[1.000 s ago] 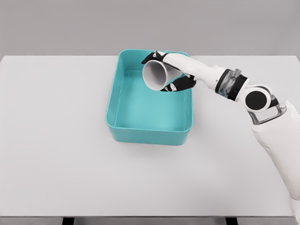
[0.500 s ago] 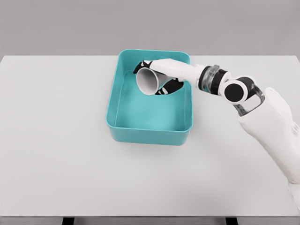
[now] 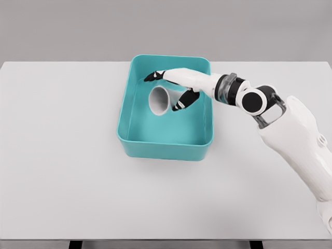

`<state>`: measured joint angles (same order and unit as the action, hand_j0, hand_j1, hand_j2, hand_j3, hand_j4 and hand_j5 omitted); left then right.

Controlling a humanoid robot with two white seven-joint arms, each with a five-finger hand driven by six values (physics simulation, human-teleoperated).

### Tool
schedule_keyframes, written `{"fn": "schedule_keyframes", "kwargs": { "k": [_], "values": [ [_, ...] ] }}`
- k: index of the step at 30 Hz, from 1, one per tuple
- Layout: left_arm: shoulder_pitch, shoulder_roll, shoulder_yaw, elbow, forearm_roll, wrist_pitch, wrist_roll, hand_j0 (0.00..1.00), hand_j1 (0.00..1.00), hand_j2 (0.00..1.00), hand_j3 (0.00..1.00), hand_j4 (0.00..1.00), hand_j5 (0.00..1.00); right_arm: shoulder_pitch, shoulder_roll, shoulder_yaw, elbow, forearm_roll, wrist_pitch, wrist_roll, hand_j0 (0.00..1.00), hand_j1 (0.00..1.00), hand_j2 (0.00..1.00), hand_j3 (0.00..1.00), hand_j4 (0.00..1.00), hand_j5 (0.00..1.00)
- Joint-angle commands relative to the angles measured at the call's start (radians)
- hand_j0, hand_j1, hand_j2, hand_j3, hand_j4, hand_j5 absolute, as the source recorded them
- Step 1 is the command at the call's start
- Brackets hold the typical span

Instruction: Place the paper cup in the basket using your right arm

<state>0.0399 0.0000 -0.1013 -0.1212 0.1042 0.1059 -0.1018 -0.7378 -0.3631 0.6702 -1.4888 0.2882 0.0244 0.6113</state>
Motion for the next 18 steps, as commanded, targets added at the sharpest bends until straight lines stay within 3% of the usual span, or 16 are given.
{"fn": "schedule_keyframes", "kwargs": {
  "k": [1, 7, 10, 14, 18],
  "values": [
    [0.0, 0.0, -0.002, 0.0, 0.0, 0.0, 0.0, 1.0, 1.0, 1.0, 1.0, 1.0, 1.0, 0.0, 0.0, 0.0, -0.004, -0.003, 0.008, 0.0, 0.94, 0.94, 0.94, 0.94, 0.94, 0.94],
    [0.0, 0.0, 0.0, 0.002, 0.0, 0.0, 0.0, 1.0, 1.0, 1.0, 1.0, 1.0, 1.0, -0.003, -0.016, -0.015, -0.041, -0.032, 0.031, 0.0, 0.98, 0.98, 0.98, 0.98, 0.98, 0.98],
    [0.0, 0.0, 0.0, 0.0, 0.0, 0.0, -0.001, 1.0, 1.0, 1.0, 1.0, 1.0, 1.0, 0.029, -0.077, -0.156, -0.113, -0.237, 0.029, 0.0, 0.99, 0.99, 0.99, 0.99, 0.99, 0.99],
    [0.0, 0.0, 0.0, 0.0, 0.0, 0.0, -0.001, 1.0, 1.0, 1.0, 1.0, 1.0, 1.0, 0.152, -0.181, -0.322, -0.263, -0.428, 0.029, 0.0, 1.0, 1.0, 1.0, 1.0, 1.0, 1.0],
    [0.0, 0.0, 0.0, 0.0, 0.0, 0.0, 0.0, 1.0, 1.0, 1.0, 1.0, 1.0, 1.0, 0.276, -0.232, -0.423, -0.266, -0.523, 0.02, 0.0, 1.0, 1.0, 1.0, 1.0, 1.0, 1.0]
  ]
}}
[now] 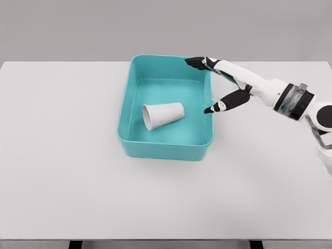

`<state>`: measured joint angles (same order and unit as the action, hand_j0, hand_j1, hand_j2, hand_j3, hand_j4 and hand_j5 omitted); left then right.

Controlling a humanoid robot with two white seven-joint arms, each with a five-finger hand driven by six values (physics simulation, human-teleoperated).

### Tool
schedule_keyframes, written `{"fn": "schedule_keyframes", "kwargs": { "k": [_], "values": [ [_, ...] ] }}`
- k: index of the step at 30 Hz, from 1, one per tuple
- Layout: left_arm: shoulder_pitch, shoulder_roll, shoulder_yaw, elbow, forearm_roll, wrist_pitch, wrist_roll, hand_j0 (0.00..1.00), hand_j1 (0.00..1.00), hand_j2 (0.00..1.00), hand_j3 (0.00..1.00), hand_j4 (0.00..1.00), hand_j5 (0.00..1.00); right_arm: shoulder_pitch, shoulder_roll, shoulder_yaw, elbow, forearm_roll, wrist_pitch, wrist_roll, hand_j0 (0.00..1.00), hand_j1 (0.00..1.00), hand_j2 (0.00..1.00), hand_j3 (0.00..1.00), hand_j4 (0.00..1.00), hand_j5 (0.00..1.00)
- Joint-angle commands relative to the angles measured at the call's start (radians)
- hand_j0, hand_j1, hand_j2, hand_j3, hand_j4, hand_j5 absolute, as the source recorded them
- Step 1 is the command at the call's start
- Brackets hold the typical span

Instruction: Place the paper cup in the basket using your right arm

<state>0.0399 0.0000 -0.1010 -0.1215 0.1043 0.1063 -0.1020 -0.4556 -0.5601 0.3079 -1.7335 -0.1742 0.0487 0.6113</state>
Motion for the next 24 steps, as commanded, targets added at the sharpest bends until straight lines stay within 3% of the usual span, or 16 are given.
{"fn": "schedule_keyframes", "kwargs": {
  "k": [1, 7, 14, 17, 24],
  "values": [
    [0.0, 0.0, 0.0, 0.0, 0.0, 0.001, 0.001, 1.0, 1.0, 1.0, 1.0, 1.0, 1.0, 0.0, -0.04, -0.067, -0.021, -0.062, -0.006, 0.0, 1.0, 1.0, 1.0, 1.0, 1.0, 1.0],
    [0.0, 0.0, -0.002, 0.0, 0.0, 0.001, 0.001, 1.0, 1.0, 1.0, 1.0, 1.0, 1.0, 0.136, -0.126, -0.15, -0.021, -0.062, -0.009, 0.0, 1.0, 1.0, 1.0, 1.0, 1.0, 1.0],
    [0.0, 0.0, -0.002, 0.0, 0.0, 0.0, -0.001, 1.0, 1.0, 1.0, 1.0, 1.0, 1.0, 0.219, -0.132, -0.213, -0.021, -0.061, -0.009, 0.0, 1.0, 1.0, 1.0, 1.0, 1.0, 1.0],
    [0.0, 0.0, 0.0, 0.002, 0.0, 0.001, 0.001, 1.0, 1.0, 1.0, 1.0, 1.0, 1.0, 0.275, -0.136, -0.295, -0.02, -0.062, -0.007, 0.0, 1.0, 1.0, 1.0, 1.0, 1.0, 1.0],
    [0.002, 0.0, -0.002, 0.0, -0.003, 0.0, -0.001, 1.0, 1.0, 1.0, 1.0, 1.0, 1.0, 0.285, -0.136, -0.303, -0.02, -0.062, -0.007, 0.0, 1.0, 1.0, 1.0, 1.0, 1.0, 1.0]
  ]
}}
